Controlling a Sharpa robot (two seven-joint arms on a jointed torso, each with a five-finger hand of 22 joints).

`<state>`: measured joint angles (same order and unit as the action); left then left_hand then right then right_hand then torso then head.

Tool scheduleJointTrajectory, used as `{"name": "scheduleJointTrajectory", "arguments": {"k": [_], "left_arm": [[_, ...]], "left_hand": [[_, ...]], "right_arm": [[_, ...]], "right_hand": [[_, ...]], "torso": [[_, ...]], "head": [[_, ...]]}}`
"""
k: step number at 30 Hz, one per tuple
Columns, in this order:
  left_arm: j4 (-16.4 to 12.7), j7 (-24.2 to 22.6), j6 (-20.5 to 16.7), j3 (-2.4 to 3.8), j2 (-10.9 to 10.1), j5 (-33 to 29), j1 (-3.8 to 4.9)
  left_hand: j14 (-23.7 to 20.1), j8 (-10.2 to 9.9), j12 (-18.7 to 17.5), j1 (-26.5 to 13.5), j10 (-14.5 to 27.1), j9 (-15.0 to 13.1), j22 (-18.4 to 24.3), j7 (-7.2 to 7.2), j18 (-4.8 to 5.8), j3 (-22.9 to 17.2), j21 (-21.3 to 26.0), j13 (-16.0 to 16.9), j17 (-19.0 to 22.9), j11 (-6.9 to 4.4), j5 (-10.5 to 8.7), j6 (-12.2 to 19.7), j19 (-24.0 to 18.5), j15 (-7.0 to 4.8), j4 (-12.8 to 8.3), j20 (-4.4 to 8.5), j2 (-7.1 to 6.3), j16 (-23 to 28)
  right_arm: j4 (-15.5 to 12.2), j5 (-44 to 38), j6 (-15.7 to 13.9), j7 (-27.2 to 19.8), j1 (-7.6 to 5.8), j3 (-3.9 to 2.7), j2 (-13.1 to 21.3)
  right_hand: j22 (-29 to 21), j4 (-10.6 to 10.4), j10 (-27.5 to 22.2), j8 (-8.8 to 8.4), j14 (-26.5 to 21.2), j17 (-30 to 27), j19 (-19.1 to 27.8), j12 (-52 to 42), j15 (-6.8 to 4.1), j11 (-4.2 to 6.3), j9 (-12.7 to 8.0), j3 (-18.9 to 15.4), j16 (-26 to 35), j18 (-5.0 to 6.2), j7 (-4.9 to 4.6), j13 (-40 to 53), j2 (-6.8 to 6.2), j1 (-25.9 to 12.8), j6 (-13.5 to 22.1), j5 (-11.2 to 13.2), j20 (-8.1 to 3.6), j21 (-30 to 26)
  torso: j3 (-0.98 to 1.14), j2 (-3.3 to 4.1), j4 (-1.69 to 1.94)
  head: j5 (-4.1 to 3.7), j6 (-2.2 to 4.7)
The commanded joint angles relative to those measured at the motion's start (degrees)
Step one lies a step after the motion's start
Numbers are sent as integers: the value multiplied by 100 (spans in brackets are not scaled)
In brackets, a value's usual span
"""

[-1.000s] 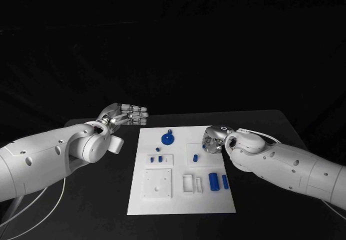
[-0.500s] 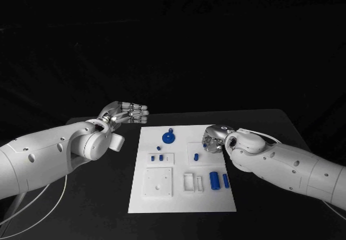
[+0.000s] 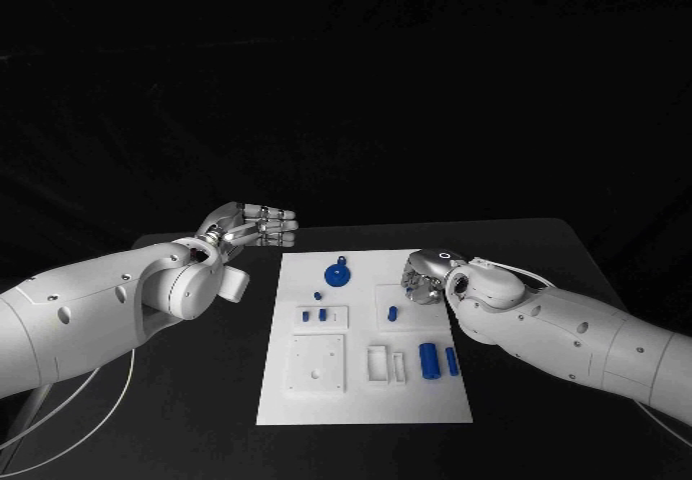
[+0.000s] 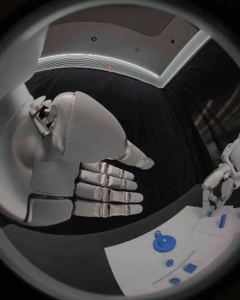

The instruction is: Assemble the parts on the task board

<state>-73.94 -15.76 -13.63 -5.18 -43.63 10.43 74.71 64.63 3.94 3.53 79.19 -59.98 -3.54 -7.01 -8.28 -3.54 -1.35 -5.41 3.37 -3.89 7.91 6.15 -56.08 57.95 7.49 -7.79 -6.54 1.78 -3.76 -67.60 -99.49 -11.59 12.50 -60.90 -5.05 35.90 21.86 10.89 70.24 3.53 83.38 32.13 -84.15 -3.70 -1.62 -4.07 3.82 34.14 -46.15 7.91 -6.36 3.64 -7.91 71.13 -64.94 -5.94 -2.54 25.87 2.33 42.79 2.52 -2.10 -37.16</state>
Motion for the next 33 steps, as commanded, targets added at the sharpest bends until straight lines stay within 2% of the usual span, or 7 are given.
{"name": "scheduleJointTrajectory", "arguments": {"k": [1, 8, 12, 17, 24, 33], "left_arm": [[3, -15, 81, 6, 13, -43, 2], [8, 4, 89, 6, 13, -42, 2], [8, 20, 100, 6, 12, -41, 3], [8, 43, 106, 6, 6, -39, 3], [8, 59, 112, 6, 9, -34, 3], [12, 74, 127, 6, 14, -25, 3]], "left_hand": [[41, -6, -19, 20, 22, -1, 7, -3, -40, 26, -30, -1, -2, 11, -10, 1, 39, -8, 6, -15, 48, 20], [38, -4, -18, 27, 32, -1, 31, -4, -40, 26, -45, -1, -2, 13, -9, -5, 37, -8, 10, -15, 46, 20], [38, -4, -18, 27, 32, -1, 31, -4, -40, 26, -45, -1, -2, 13, -9, -5, 37, -8, 10, -15, 46, 20], [38, -4, -18, 27, 32, -1, 31, -4, -40, 26, -45, -1, -2, 13, -9, -5, 37, -8, 10, -15, 46, 20], [41, -4, -18, 40, 39, -2, 62, -7, -40, 24, -65, -1, -2, 17, -9, -7, 36, -9, 14, -14, 47, 20], [39, -4, -18, 38, 43, -1, 73, -20, -41, 27, -71, -1, -2, 24, -7, -9, 35, -7, 17, -14, 42, 20]], "right_arm": [[27, -102, 106, -18, 92, 45, -47], [41, -196, 156, -5, 113, 47, -56], [20, -294, 223, 16, 125, 48, -53], [2, -366, 267, 32, 137, 49, -54], [-1, -453, 220, 110, 149, 53, -70], [61, -411, -37, 128, 154, 53, -71]], "right_hand": [[32, 28, -23, 9, -19, -6, -44, 35, -6, 32, -5, 64, -32, 41, 5, -24, 44, 13, -64, 33, -35, 37], [139, 126, 135, 20, -33, 11, -15, 30, -60, 84, 5, 143, -62, 19, 55, -21, 155, 90, -312, 36, -76, 92], [263, 280, 433, 13, -46, 41, 34, 35, -128, 154, 11, 210, -92, -31, 99, -15, 237, 221, -528, 37, -156, 187], [572, 390, 508, 9, -49, 49, 179, 31, -141, 179, 5, 276, -81, -59, 124, -13, 262, 165, -605, 21, -181, 404], [748, 422, 561, 9, -44, 45, 243, 32, -151, 196, 6, 280, -64, -68, 139, -13, 285, 149, -657, 32, -187, 449], [855, 402, 589, 10, -41, 58, 224, 31, -176, 206, 10, 388, -79, -71, 151, -13, 279, 90, -687, -33, -211, 413]], "torso": [[0, -1, -2], [3, -3, -17], [5, -4, -18], [6, -2, -13], [3, -3, -9], [-7, -1, 3]], "head": [[9, -19], [11, -26], [-1, -34], [-8, -36], [-15, -40], [-57, -48]]}}
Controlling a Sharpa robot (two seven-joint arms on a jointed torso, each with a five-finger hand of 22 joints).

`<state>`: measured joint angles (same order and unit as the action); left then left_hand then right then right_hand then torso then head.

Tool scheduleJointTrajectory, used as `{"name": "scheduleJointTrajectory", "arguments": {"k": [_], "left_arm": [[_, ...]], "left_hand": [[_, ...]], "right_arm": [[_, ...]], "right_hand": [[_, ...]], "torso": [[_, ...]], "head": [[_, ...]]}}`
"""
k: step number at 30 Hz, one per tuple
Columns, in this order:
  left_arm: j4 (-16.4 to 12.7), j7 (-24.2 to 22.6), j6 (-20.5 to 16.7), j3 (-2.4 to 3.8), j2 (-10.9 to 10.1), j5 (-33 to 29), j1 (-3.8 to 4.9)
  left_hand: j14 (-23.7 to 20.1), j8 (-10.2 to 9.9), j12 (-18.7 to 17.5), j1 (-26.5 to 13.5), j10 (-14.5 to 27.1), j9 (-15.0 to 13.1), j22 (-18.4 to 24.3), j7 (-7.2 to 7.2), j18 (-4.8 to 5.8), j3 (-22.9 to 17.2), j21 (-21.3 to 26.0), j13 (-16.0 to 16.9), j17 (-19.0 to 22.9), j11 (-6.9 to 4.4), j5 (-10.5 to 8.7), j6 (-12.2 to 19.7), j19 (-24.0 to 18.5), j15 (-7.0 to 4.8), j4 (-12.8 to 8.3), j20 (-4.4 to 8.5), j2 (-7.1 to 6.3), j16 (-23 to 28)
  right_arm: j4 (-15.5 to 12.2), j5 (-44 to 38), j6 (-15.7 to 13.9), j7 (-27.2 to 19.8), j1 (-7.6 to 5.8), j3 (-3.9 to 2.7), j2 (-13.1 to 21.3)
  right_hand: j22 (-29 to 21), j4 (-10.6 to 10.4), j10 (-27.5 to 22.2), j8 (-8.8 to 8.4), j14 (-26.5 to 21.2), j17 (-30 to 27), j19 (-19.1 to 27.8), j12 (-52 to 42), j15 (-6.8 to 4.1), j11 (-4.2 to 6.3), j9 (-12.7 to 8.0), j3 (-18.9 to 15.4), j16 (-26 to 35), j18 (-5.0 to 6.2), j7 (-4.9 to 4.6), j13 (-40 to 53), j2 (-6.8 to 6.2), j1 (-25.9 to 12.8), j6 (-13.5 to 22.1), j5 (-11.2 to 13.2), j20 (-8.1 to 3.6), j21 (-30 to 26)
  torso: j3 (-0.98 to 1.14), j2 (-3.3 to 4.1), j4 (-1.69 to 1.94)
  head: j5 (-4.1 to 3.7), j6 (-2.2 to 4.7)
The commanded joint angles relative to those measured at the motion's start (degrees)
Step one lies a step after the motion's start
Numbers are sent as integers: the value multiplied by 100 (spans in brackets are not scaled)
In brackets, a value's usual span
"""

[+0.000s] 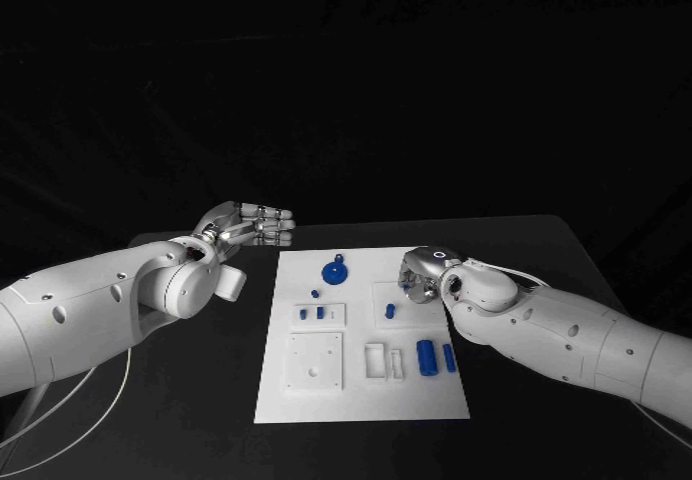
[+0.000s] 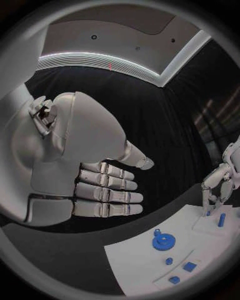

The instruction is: Assemble the parts on the task board

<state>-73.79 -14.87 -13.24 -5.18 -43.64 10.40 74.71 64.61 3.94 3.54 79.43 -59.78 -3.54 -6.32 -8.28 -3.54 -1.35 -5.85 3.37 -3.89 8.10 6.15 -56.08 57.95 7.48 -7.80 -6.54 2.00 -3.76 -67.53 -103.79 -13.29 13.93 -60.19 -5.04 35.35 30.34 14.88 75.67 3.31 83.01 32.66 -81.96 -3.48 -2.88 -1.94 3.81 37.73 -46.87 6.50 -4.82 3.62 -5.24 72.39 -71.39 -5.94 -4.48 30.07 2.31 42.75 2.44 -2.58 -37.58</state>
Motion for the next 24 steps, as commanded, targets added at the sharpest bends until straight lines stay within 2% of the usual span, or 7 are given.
{"name": "scheduleJointTrajectory", "arguments": {"k": [1, 5, 8, 12, 17, 20, 24], "left_arm": [[-1, -14, 90, 6, 17, -21, 3], [21, 10, 129, 6, 32, -20, 2], [50, 29, 160, 6, 46, -20, 2], [76, 36, 173, 6, 66, -20, 2], [118, 42, 164, 6, 74, -19, 1], [145, 44, 165, 5, 72, -19, 1], [182, 40, 179, 5, 81, -18, 1]], "left_hand": [[41, -4, -18, 15, 23, -2, 5, -20, -41, 27, -27, -1, -1, 4, -7, -9, 35, -6, 18, -14, 20, 20], [48, -6, -18, 4, 36, -1, 22, -31, -43, 32, -39, -1, -2, 15, -13, -9, 37, -6, 26, -14, 18, 19], [45, -3, -18, -6, 39, -2, 27, -30, -41, 36, -39, -1, -2, 17, -20, -12, 33, -3, 35, -17, 19, 20], [40, -4, -18, -9, 41, -2, 38, -37, -41, 41, -41, -1, -3, 23, -23, -11, 29, -1, 44, -19, 19, 20], [41, -3, -17, 0, 53, -2, 50, -53, -44, 43, -48, 0, -3, 37, -20, -9, 31, 0, 48, -20, 19, 20], [41, -3, -17, 0, 53, -2, 50, -53, -44, 43, -48, 0, -3, 37, -20, -9, 31, 0, 48, -20, 19, 20], [42, -3, -17, -2, 58, -2, 60, -60, -44, 48, -52, 0, -3, 45, -22, -14, 30, 2, 57, -22, 15, 19]], "right_arm": [[61, 45, 107, -37, 83, 49, -13], [80, 283, 75, -168, 84, -6, -6], [105, 465, 90, -262, 84, -123, -26], [83, 628, 108, -330, 84, -269, -20], [-26, 866, 174, -358, 84, -469, 38], [-129, 1095, 352, -364, 84, -668, 96], [-270, 1419, 489, -393, 84, -904, 195]], "right_hand": [[17, 5, 48, 33, -6, 7, -3, 8, -51, -7, 10, 41, -9, 68, -3, -10, 9, -37, -44, -47, -18, -13], [34, 4, 69, 33, -5, 12, -10, 8, -61, 1, 12, 33, -18, 73, 2, -10, 7, -47, -59, -61, -28, -25], [45, 4, 62, 32, -11, 7, -7, 8, -61, -1, 11, 22, -12, 76, 0, -11, 9, -52, -53, -107, -30, -36], [67, 12, 64, 32, -10, 1, -6, 8, -65, 0, 11, 1, -5, 81, 1, -11, 21, -56, -55, -129, -32, -53], [85, 24, 67, 33, -7, -2, -13, 8, -72, 1, 12, -7, -4, 85, 2, -11, 39, -49, -56, -87, -37, -69], [100, 33, 71, 32, -9, -3, -14, 9, -75, 1, 12, -18, -2, 87, 2, -11, 45, -54, -57, -103, -40, -83], [126, 41, 67, 33, -10, -12, -4, 8, -76, 1, 12, -45, 11, 104, 1, -11, 58, -65, -52, -160, -43, -101]], "torso": [[1, 0, 12], [11, -1, 11], [11, 4, -7], [-2, 1, 11], [17, 7, 4], [9, 0, -16], [-2, -6, -13]], "head": [[-5, -6], [18, -34], [41, -33], [36, -40], [77, -59], [83, -60], [85, -62]]}}
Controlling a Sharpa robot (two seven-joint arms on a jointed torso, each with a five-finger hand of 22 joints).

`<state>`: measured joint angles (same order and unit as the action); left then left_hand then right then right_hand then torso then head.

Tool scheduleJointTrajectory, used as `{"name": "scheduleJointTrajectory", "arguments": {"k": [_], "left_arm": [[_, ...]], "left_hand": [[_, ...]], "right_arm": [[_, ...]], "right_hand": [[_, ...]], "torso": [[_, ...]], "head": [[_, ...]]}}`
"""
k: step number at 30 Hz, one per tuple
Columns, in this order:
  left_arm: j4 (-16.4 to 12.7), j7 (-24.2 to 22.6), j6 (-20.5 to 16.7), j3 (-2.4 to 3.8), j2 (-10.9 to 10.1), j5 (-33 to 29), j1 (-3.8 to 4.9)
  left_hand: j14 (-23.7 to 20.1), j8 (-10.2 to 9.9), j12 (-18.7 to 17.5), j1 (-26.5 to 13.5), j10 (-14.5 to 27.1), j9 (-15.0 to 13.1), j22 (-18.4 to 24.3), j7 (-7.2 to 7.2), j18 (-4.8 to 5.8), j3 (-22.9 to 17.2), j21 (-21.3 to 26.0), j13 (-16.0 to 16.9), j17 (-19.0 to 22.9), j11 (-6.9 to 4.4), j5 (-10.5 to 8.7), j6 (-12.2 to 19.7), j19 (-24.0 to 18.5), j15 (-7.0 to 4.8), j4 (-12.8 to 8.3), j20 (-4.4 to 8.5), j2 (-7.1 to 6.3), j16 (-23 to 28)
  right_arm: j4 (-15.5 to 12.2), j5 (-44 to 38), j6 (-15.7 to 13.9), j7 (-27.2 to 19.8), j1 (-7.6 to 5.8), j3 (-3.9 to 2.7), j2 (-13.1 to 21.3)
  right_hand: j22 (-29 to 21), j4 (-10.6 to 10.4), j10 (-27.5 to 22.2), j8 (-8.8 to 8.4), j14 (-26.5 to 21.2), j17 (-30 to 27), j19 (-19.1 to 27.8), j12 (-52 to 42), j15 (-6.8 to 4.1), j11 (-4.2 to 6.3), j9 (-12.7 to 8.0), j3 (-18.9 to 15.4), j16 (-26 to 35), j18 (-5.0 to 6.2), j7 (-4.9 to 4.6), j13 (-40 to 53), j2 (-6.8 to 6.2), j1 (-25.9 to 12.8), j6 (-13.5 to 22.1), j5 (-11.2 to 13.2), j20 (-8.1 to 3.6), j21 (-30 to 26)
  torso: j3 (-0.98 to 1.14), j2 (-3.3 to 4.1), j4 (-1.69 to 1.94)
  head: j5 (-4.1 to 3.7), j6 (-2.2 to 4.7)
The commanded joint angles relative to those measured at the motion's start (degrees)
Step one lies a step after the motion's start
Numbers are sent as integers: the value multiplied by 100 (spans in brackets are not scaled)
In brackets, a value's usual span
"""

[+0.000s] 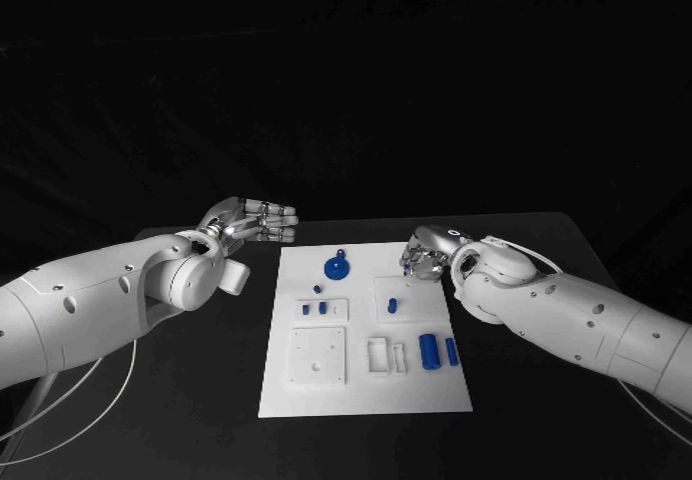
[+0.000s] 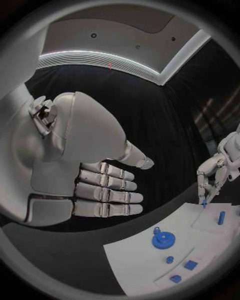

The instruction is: Assemble the parts on the task board

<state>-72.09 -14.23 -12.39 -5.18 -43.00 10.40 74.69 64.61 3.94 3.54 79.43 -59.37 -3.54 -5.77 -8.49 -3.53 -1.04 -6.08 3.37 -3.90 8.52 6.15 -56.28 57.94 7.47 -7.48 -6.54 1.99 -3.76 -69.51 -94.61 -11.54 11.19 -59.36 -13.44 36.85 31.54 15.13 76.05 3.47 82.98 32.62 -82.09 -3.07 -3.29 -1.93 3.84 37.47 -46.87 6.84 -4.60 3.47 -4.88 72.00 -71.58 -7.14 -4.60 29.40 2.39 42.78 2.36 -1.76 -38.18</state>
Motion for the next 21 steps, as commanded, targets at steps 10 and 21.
{"name": "scheduleJointTrajectory", "arguments": {"k": [10, 21], "left_arm": [[99, -37, 94, 6, 49, -20, 2], [240, -87, 49, 6, 227, -22, -16]], "left_hand": [[40, -2, -18, -8, 24, -2, 12, -41, -45, 22, -31, 0, -2, 8, -34, 2, 28, 3, 35, -24, 14, 19], [35, -3, -16, -2, 25, -2, 50, -47, -48, 34, -45, 0, -3, 10, -37, 3, 28, 7, 59, -27, 15, 20]], "right_arm": [[-528, 1031, 267, -251, 0, -371, 222], [-1073, 769, 123, -242, 163, -390, 40]], "right_hand": [[73, 32, 24, 17, -5, -20, 12, -33, -33, -1, 9, -65, 27, 92, -23, 4, 47, -40, -30, -73, -26, -68], [177, 51, 17, 19, 2, -28, 4, -33, -31, -2, 10, -101, 39, 115, -23, 4, 77, -47, -22, -99, -16, -108]], "torso": [[-7, -28, -32], [-39, -55, -13]], "head": [[112, 58], [344, 70]]}}
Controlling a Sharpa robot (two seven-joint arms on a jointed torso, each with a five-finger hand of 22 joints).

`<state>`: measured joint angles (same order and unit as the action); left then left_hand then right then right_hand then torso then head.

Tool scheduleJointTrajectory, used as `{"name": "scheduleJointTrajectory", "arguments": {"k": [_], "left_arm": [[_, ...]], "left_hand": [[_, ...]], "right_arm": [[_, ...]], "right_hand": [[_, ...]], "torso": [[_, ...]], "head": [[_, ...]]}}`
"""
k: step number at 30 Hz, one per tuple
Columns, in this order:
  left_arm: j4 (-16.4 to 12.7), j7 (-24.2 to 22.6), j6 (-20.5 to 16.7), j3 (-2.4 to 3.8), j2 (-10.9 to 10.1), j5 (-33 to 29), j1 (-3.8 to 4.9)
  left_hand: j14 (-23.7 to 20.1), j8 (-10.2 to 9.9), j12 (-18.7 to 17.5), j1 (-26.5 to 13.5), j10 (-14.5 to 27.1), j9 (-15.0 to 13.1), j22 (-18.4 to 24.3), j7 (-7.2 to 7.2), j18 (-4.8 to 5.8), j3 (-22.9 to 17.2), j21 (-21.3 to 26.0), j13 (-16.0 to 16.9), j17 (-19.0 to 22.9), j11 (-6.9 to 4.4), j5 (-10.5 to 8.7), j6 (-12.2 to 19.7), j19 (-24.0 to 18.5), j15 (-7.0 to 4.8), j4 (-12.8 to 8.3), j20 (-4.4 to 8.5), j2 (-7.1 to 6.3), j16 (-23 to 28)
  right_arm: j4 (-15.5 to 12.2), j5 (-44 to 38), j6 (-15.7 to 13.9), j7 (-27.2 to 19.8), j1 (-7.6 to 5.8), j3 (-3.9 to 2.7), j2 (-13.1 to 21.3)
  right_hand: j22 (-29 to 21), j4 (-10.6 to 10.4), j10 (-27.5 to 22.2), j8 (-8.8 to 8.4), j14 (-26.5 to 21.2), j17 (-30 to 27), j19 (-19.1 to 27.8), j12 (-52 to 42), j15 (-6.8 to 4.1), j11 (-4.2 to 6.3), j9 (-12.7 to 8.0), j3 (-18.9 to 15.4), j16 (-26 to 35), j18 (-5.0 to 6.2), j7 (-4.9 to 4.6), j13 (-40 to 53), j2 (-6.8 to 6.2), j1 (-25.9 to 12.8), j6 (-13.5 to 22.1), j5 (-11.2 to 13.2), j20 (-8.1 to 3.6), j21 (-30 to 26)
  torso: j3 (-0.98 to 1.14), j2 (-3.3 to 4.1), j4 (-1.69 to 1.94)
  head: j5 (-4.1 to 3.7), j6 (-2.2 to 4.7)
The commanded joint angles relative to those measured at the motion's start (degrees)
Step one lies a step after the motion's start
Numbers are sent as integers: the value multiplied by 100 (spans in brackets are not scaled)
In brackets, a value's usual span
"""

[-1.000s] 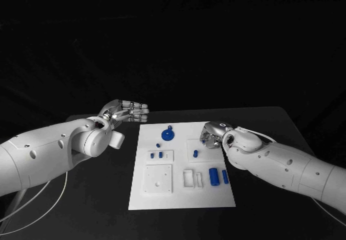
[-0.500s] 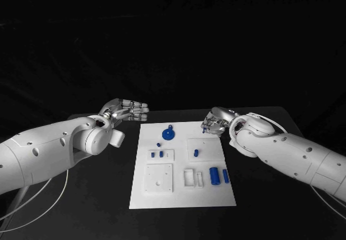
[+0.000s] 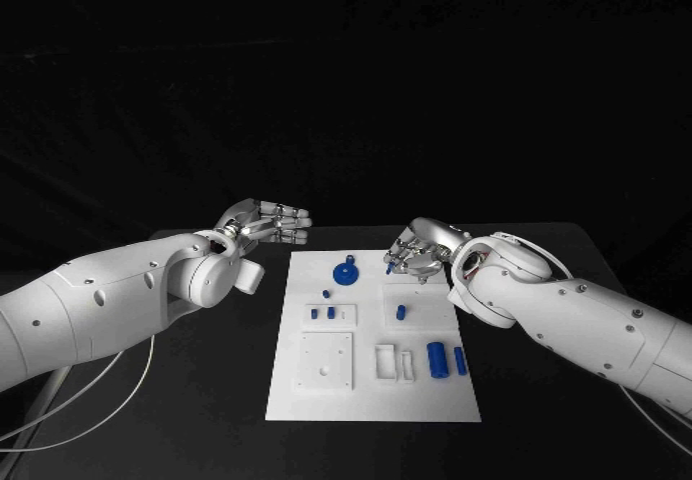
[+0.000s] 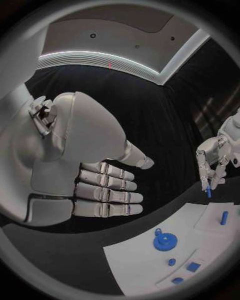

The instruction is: Assemble the parts on the task board

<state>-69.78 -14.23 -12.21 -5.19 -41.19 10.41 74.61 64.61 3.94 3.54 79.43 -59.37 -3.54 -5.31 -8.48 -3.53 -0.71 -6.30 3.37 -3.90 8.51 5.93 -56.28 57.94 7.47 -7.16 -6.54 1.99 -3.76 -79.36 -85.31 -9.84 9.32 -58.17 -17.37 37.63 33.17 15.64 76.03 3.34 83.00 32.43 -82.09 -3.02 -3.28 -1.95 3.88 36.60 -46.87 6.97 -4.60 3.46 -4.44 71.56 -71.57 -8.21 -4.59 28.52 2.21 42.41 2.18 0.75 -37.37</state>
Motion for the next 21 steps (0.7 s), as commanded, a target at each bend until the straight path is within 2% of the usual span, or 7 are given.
{"name": "scheduleJointTrajectory", "arguments": {"k": [1, 5, 7, 9, 11, 15, 21], "left_arm": [[21, -95, 25, 6, 71, -23, -10], [87, -127, -9, 6, 179, -23, -20], [110, -138, -20, 6, 215, -23, -23], [141, -148, -30, 6, 258, -23, -26], [174, -150, -54, 6, 300, -20, -29], [248, -121, -173, 7, 394, 23, -31], [306, -127, -230, 7, 495, 37, -31]], "left_hand": [[27, -1, -16, 3, 20, -3, 10, -48, -48, -1, -23, 0, -2, 10, -11, -1, 24, 9, 26, -29, 20, 21], [27, -1, -16, 3, 20, -3, 10, -48, -48, -1, -23, 0, -2, 10, -11, -1, 24, 9, 26, -29, 20, 21], [19, -1, -16, 3, 12, -2, 19, -47, -48, -5, -26, 0, -2, 9, -5, -7, 21, 11, 31, -31, 30, 20], [19, -1, -16, 3, 12, -2, 19, -47, -48, -5, -26, 0, -2, 9, -5, -7, 21, 11, 31, -31, 30, 20], [15, -2, -17, -2, 7, -2, 27, -50, -49, -4, -28, 0, -2, 9, -3, -10, 19, 12, 37, -33, 34, 20], [18, 2, -15, -16, -30, -3, 32, -49, -52, 3, -37, 1, -2, 10, 15, -28, 26, 12, 47, -31, 27, 19], [21, 1, -17, -32, -55, -2, 35, -43, -54, 7, -44, 0, -2, 4, 16, -36, 33, 10, 59, -29, 25, 19]], "right_arm": [[-124, -247, -80, -29, 69, 10, -71], [-227, -635, -223, 66, 165, 97, -199], [-259, -789, -286, 99, 208, 165, -255], [-282, -961, -359, 129, 250, 262, -317], [-298, -1133, -446, 156, 285, 386, -376], [-338, -1446, -616, 217, 354, 632, -490], [-292, -1713, -817, 267, 447, 888, -632]], "right_hand": [[17, 2, 21, 31, 1, -9, 4, -38, -32, 0, 7, -13, 38, 100, -22, 5, 33, -2, -25, 15, -17, -22], [48, 4, 28, 31, 2, -8, -3, -37, -34, 2, 7, 11, 33, 94, -20, 4, 23, -7, -34, 20, -21, -30], [52, 5, 30, 31, 3, -8, -4, -38, -33, 3, 7, 13, 32, 92, -19, 5, 20, -7, -37, 30, -20, -31], [52, 5, 30, 31, 3, -8, -4, -38, -33, 3, 7, 13, 32, 92, -19, 5, 20, -7, -37, 30, -20, -31], [87, 4, 35, 30, 2, -6, -8, -38, -34, 4, 6, 40, 24, 86, -18, 5, 8, -8, -41, 36, -23, -41], [149, -4, 40, 30, 0, -7, -12, -37, -35, 4, 6, 101, 14, 76, -16, 4, -17, -1, -49, 98, -27, -60], [184, -7, 57, 31, 3, -4, -34, -38, -39, 9, 7, 127, -1, 59, -12, 5, -36, 0, -65, 100, -30, -74]], "torso": [[-26, -26, 6], [-39, -53, 12], [-43, -59, 9], [-47, -65, 5], [-57, -71, 3], [-61, -64, 17], [-54, -51, 31]], "head": [[125, -27], [250, -72], [284, -81], [307, -93], [337, -115], [346, -143], [440, -187]]}}
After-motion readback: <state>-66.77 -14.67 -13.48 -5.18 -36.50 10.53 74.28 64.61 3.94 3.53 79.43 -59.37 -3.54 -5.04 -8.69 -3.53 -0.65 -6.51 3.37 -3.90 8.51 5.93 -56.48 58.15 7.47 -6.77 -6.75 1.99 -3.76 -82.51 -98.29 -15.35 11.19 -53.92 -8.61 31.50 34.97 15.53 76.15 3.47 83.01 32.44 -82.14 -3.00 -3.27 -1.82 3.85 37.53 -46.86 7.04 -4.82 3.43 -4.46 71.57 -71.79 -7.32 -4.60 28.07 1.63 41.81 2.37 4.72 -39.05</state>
